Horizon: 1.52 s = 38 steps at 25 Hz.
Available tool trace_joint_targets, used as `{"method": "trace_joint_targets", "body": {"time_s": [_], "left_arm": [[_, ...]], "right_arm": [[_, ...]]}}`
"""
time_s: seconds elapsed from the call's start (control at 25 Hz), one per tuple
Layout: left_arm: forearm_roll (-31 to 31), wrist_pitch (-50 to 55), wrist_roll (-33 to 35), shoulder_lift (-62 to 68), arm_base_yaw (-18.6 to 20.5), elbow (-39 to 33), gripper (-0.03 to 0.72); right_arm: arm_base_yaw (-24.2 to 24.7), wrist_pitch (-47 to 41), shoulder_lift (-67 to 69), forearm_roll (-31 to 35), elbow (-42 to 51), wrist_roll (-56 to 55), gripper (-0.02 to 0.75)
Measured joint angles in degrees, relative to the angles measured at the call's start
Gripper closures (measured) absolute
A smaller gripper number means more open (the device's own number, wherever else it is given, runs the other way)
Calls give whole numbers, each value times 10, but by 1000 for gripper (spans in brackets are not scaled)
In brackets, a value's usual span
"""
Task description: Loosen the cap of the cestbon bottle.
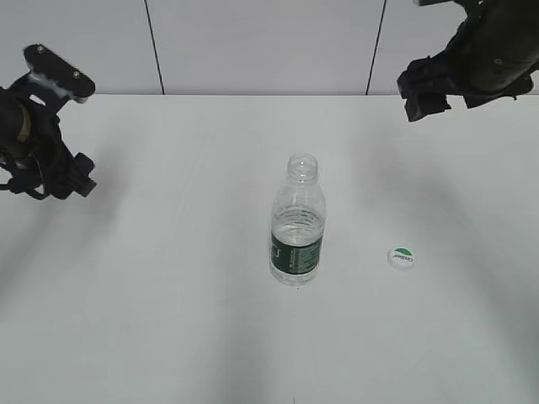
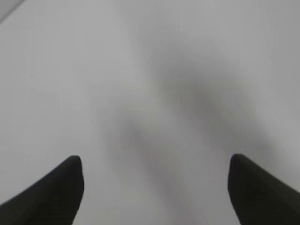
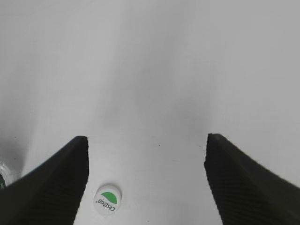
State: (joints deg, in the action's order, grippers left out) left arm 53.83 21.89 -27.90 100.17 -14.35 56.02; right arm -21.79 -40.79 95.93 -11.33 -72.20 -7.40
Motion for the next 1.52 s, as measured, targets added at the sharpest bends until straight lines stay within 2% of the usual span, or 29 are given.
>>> {"method": "trace_joint_targets", "body": {"time_s": [0.28,0.4,0.52,0.68,0.88,1.04,1.2,1.32,1.52], "left_arm": [[-221,110,170,0,3,14,125],[-348,193,266,0,31,64,125],[-422,261,313,0,69,117,125],[-442,336,324,-1,102,160,125],[-459,390,326,-6,108,166,125],[-468,436,326,-6,108,166,125],[-503,460,327,-18,108,165,125],[-524,458,327,-55,108,145,125],[-532,423,327,-150,108,65,125]], "right_arm": [[2,-69,-1,-10,-70,-7,144],[11,-98,-1,-9,-92,-7,144],[32,-131,-1,-7,-101,-7,144],[68,-195,-1,14,-104,5,144],[105,-277,-1,74,-104,48,144],[111,-284,-2,89,-104,74,144],[111,-285,-25,139,-104,93,144],[111,-286,-60,152,-103,99,145],[111,-286,-135,139,-57,100,145]]}}
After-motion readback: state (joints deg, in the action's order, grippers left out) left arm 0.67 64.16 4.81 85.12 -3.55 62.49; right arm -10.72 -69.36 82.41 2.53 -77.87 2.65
